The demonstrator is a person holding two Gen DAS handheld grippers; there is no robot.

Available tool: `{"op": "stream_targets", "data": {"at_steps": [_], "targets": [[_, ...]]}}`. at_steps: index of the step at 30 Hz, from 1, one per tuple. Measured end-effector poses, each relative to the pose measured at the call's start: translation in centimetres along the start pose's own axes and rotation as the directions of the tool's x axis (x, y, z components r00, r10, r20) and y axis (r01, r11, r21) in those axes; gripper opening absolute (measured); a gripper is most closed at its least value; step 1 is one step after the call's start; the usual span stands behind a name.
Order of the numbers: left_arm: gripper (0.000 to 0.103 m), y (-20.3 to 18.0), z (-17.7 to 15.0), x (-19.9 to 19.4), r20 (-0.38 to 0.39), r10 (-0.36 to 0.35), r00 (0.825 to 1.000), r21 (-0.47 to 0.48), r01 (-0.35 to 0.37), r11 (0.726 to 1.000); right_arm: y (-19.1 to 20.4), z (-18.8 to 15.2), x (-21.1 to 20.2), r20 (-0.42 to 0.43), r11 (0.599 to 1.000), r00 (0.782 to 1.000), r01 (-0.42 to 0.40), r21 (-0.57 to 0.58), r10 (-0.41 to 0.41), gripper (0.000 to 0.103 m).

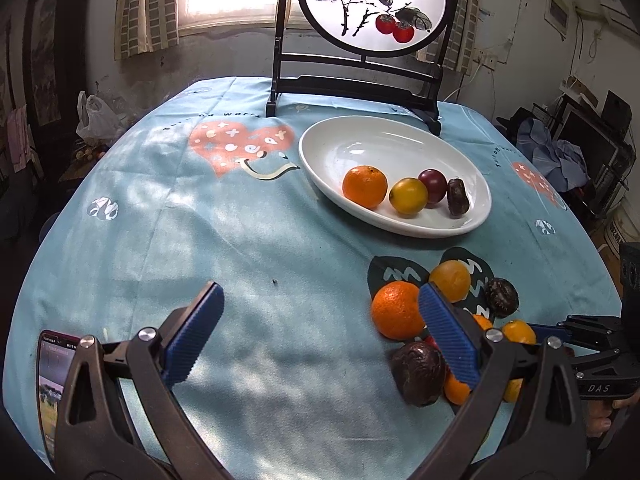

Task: Organize fruits
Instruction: 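Grasp the large yellow-orange tomato with the right tool, then grasp the dark brown wrinkled fruit with the left tool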

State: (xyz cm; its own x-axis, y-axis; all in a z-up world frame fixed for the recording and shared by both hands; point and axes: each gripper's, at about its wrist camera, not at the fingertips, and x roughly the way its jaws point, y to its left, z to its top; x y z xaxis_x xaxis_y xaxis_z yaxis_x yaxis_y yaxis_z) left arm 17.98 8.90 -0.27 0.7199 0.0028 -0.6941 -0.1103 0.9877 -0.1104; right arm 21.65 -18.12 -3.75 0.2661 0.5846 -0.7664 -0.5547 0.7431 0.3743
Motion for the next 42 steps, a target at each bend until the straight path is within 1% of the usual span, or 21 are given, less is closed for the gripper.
{"op": "stream_targets", "data": {"at_steps": [4,6,7,9,13,16,17,21,23,24,26,27,31,33,34,36,40,42], "targets": [[0.099,0.4,-0.4,0.0,-0.01,0.0,1.0,-0.004,0.0,1.0,0.1,-0.1,-0.1,0.004,1.0,1.0,-0.002,-0.002,0.002,0.038],[0.099,0.6,-0.7,0.1,-0.022,-0.014,1.0,-0.004,0.014,1.0,-0.1,0.0,-0.2,0.006,1.0,1.0,-0.009,0.011,0.009,0.038],[0.099,0.6,-0.9,0.1,-0.031,-0.033,0.999,-0.002,0.033,0.999,-0.3,0.0,-0.3,0.01,1.0,1.0,-0.007,0.018,0.006,0.038],[0.099,0.5,-1.4,0.0,-0.045,-0.096,0.994,0.011,0.096,0.995,-0.4,0.1,-0.4,0.02,1.0,1.0,0.003,0.027,-0.003,0.038],[0.098,0.0,-2.7,-0.1,-0.089,-0.208,0.974,0.036,0.212,0.977,-0.6,0.1,-0.5,0.023,0.999,1.0,0.01,0.034,-0.011,0.038],[0.097,-1.0,-3.1,-0.4,-0.092,-0.256,0.962,0.074,0.263,0.962,-0.4,0.1,-0.3,0.016,0.999,1.0,0.018,0.029,-0.019,0.038],[0.097,-1.5,-3.2,-0.6,-0.092,-0.262,0.961,0.096,0.27,0.958,-0.4,0.1,-0.3,0.017,0.999,1.0,0.02,0.026,-0.021,0.038],[0.087,-3.5,-4.0,-0.5,-0.116,-0.262,0.958,0.19,0.28,0.941,-0.4,0.1,-0.4,0.017,0.999,1.0,0.021,0.028,-0.022,0.038],[0.075,-4.0,-4.4,-0.2,-0.137,-0.259,0.956,0.216,0.284,0.934,-0.3,0.1,-0.4,0.018,0.999,1.0,0.024,0.026,-0.024,0.038],[0.073,-4.1,-4.5,0.0,-0.147,-0.259,0.955,0.222,0.287,0.932,-0.3,0.1,-0.4,0.018,0.999,1.0,0.025,0.024,-0.026,0.038],[0.069,-4.2,-4.6,0.4,-0.156,-0.254,0.955,0.222,0.284,0.933,-0.2,0.1,-0.4,0.018,0.999,0.999,0.028,0.022,-0.028,0.038],[0.069,-4.2,-4.6,0.5,-0.156,-0.254,0.955,0.218,0.284,0.934,-0.2,0.1,-0.4,0.019,0.999,0.999,0.028,0.021,-0.029,0.038],[0.065,-3.9,-4.4,0.8,-0.157,-0.274,0.949,0.199,0.302,0.932,-0.2,0.1,-0.5,0.021,0.999,0.999,0.032,0.02,-0.032,0.038],[0.059,-3.7,-4.4,0.8,-0.163,-0.298,0.94,0.188,0.326,0.926,-0.3,0.1,-0.6,0.022,0.999,0.999,0.034,0.023,-0.035,0.038],[0.053,-3.7,-4.4,0.9,-0.167,-0.31,0.936,0.182,0.338,0.923,-0.3,0.1,-0.6,0.023,0.999,0.999,0.034,0.024,-0.035,0.038],[0.048,-3.5,-4.3,1.1,-0.174,-0.307,0.936,0.171,0.336,0.926,-0.2,0.0,-0.7,0.024,0.999,0.999,0.036,0.025,-0.036,0.038],[0.048,-2.9,-4.3,1.8,-0.197,-0.293,0.936,0.133,0.322,0.937,-0.2,-0.1,-0.9,0.027,0.999,0.999,0.038,0.021,-0.038,0.038],[0.047,-2.9,-4.4,2.1,-0.209,-0.29,0.934,0.127,0.32,0.939,-0.1,-0.1,-0.9,0.028,0.999,0.999,0.04,0.017,-0.041,0.038]]}}
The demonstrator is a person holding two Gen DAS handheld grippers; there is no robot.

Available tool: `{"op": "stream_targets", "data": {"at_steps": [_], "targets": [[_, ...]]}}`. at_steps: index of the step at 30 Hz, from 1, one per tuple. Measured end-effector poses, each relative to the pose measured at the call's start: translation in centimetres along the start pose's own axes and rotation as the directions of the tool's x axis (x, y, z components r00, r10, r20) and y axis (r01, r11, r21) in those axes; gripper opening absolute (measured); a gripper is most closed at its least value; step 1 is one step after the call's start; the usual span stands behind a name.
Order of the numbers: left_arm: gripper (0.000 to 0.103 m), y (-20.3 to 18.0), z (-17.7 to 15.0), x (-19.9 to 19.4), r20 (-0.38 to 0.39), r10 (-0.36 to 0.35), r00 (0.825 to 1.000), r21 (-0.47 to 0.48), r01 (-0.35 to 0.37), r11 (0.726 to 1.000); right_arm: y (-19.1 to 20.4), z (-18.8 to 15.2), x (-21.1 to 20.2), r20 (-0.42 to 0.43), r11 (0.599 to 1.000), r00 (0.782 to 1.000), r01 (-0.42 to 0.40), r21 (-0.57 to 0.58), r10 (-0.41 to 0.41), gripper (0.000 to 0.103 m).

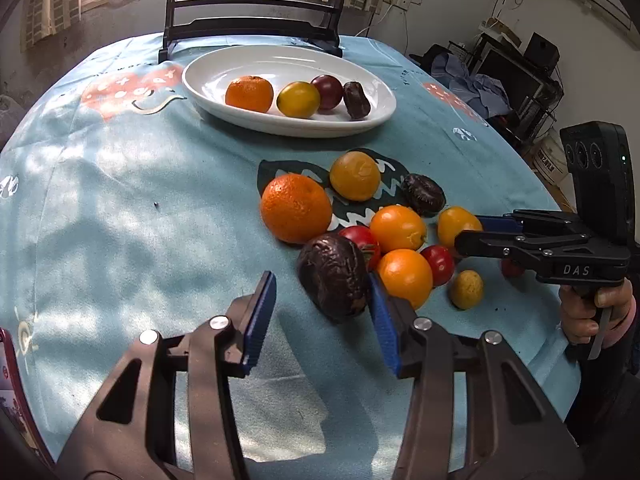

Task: Organize fruits
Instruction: 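Grasp the dark brown wrinkled fruit with the left tool, then carry both fruits onto the white plate and open both tools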

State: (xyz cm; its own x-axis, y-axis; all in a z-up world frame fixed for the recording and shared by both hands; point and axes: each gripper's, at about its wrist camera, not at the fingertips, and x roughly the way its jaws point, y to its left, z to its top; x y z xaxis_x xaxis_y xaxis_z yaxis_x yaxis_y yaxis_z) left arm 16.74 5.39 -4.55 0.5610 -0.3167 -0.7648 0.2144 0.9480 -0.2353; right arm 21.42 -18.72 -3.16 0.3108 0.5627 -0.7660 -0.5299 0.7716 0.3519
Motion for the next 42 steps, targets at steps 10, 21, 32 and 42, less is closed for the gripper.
{"op": "stream_targets", "data": {"at_steps": [10,21,32,42], "targets": [[0.035,-0.6,0.0,0.3,0.0,-0.008,1.0,0.02,0.008,1.0,0.0,0.0,-0.1,0.004,1.0,1.0,0.002,-0.004,-0.002,0.038],[0.025,0.2,0.2,-0.2,0.014,-0.033,0.999,-0.01,0.033,0.999,0.5,0.1,-0.5,0.032,0.999,0.999,-0.039,-0.029,0.04,0.038],[0.027,1.1,0.3,0.8,-0.015,-0.027,1.0,-0.049,0.026,0.998,0.3,0.0,0.3,0.01,1.0,1.0,-0.008,-0.028,0.009,0.038],[0.027,2.0,1.3,-1.9,0.121,-0.036,0.992,-0.091,0.047,0.995,-0.3,0.6,-1.1,0.095,0.998,0.994,-0.062,-0.002,0.062,0.038]]}}
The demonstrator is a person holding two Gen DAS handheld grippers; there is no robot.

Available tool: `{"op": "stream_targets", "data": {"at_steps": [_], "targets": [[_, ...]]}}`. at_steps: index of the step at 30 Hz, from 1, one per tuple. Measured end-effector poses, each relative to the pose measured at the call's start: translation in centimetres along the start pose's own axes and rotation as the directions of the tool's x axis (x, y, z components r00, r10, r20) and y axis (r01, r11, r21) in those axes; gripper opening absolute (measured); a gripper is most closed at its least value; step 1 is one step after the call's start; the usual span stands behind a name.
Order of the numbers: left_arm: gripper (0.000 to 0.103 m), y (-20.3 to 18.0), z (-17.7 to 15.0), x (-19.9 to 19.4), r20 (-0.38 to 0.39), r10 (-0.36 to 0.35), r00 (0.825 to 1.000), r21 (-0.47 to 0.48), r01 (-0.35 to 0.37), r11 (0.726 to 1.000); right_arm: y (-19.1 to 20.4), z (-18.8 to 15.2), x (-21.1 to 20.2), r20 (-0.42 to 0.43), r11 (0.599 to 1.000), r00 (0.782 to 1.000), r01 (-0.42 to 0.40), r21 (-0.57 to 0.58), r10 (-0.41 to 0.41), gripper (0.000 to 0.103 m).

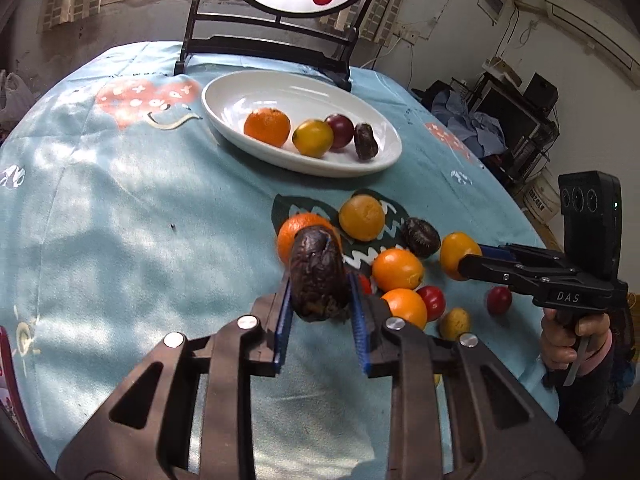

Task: Organize fruits
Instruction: 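Carry both fruits onto the white plate and open both tools, then grasp the red tomato with the right tool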

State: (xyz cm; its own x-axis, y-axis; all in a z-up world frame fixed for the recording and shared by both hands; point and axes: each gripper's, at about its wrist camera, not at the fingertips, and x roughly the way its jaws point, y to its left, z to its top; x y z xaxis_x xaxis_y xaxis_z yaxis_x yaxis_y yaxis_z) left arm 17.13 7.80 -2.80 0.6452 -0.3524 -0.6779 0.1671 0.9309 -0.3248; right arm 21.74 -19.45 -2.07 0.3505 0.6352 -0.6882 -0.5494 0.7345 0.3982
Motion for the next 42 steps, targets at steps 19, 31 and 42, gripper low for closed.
{"op": "stream_targets", "data": {"at_steps": [19,31,42], "targets": [[0.027,0.4,12.0,7.1,0.069,0.156,0.985,-0.049,-0.152,0.987,-3.4,12.4,5.7,0.147,0.98,0.98,0.113,0.164,-0.138,0.039],[0.097,-0.6,8.9,2.6,0.138,0.206,0.969,-0.05,-0.201,0.978,-2.7,10.3,0.4,0.26,0.98,0.955,0.101,0.17,-0.143,0.066],[0.097,-1.4,3.7,-0.1,0.117,0.23,0.966,0.002,-0.232,0.973,-2.7,3.3,-1.9,0.249,0.965,0.94,0.192,0.18,-0.233,0.066]]}}
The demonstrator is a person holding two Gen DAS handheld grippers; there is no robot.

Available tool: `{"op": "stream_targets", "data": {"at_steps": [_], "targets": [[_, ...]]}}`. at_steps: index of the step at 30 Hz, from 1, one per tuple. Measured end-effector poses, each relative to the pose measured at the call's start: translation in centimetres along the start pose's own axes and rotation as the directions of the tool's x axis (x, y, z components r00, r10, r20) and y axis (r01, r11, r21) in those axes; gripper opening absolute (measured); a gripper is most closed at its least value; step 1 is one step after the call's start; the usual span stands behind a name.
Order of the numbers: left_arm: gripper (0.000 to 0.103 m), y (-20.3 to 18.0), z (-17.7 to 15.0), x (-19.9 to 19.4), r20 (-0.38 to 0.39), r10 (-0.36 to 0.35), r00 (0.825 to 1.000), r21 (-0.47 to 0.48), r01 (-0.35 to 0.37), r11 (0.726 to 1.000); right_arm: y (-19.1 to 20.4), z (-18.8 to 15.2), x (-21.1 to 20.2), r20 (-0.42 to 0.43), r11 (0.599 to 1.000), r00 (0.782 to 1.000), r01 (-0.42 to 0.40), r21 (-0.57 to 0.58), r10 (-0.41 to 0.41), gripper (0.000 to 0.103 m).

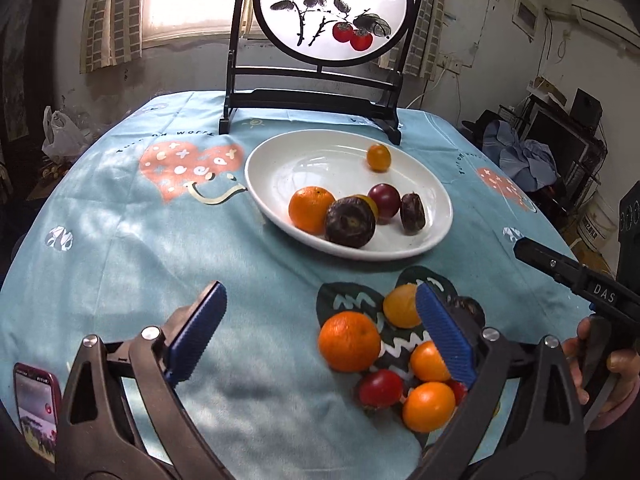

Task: Organize fruits
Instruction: 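Grasp the red tomato with the right tool, then grasp the small yellow fruit with the left tool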

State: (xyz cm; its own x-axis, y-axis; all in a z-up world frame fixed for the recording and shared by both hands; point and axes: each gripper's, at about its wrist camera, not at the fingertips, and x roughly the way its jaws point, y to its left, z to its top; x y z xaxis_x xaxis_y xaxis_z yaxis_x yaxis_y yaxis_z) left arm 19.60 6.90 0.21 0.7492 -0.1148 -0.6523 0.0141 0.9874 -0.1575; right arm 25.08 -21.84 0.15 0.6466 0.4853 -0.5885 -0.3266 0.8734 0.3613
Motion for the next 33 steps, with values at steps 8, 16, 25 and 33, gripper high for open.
{"op": "stream_targets", "data": {"at_steps": [8,16,25,33], "targets": [[0.097,0.8,-2.1,-1.5,0.004,0.014,1.0,-0.006,-0.014,1.0,-0.5,-3.0,-2.4,-0.129,0.995,0.986,-0.1,0.014,0.101,0.066],[0.097,1.1,-4.1,-2.6,-0.028,-0.04,0.999,-0.014,0.04,0.999,1.4,-9.0,-4.9,-0.188,0.969,0.968,0.124,-0.212,-0.165,0.066],[0.097,0.0,-5.1,-2.6,-0.041,-0.025,0.999,0.051,0.027,0.998,1.5,-9.4,-4.3,-0.217,0.962,0.957,0.142,-0.234,-0.194,0.042],[0.096,-2.1,-6.3,-3.2,-0.111,-0.2,0.973,0.154,0.216,0.964,0.2,-9.2,-4.4,-0.237,0.983,0.963,0.089,-0.162,-0.127,0.03]]}}
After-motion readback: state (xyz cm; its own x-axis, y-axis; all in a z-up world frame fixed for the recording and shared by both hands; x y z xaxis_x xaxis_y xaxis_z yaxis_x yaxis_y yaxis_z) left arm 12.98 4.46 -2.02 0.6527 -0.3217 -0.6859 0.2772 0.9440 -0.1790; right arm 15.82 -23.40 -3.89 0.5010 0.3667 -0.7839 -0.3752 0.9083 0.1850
